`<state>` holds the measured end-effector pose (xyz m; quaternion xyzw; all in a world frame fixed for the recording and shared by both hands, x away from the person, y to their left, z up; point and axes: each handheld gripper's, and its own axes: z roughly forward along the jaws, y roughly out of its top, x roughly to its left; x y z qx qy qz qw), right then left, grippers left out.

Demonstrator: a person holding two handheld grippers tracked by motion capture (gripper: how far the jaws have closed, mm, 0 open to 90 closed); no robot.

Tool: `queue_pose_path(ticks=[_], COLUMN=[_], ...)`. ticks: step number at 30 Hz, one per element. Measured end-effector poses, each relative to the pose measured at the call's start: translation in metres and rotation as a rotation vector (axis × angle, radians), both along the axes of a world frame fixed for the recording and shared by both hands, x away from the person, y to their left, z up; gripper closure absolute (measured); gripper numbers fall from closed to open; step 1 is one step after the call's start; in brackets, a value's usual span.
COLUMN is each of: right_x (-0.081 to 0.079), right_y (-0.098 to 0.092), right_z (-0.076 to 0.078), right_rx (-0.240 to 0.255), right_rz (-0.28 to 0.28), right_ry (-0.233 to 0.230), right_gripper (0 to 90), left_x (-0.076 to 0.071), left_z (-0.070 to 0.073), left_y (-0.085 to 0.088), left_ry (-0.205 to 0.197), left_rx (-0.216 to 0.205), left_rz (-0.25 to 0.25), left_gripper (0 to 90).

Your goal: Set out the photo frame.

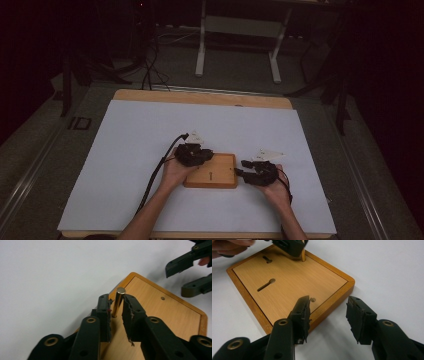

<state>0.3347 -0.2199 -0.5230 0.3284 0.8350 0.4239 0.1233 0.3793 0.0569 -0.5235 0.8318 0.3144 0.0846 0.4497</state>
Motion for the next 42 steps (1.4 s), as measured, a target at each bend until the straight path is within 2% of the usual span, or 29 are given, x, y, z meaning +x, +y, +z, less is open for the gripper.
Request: queue_pose_path(ticks=[3,18,27,36,42], right_x=[-0.001,-0.005,-0.011,-0.018,-0.021], right_y=[0.000,0.002,0.004,0.003,0.001], right_z=[0.000,-0.001,0.000,-0.002,-0.001], right_rx=[0.002,0.006,0.007,0.014,0.027], right_rz=[0.001,0.027,0.070,0.087,0.102], right_ry=[-0.001,-0.006,-0.014,-0.012,-0.018], right_gripper=[53.1,53.1,53.6,53.3,50.3], left_x=[0.000,0.004,0.009,0.014,0.020], left_z=[-0.001,-0.004,-0.003,-0.002,-0.003], left_y=[-0.001,0.001,0.004,0.006,0.009], left_ry=[-0.005,0.019,0.054,0.101,0.141], left_rx=[-0.011,-0.038,-0.053,-0.063,-0.095], left_rz=[-0.012,-0.028,-0.044,-0.061,-0.074], left_gripper=[82.3,83.8,83.6,83.4,83.3])
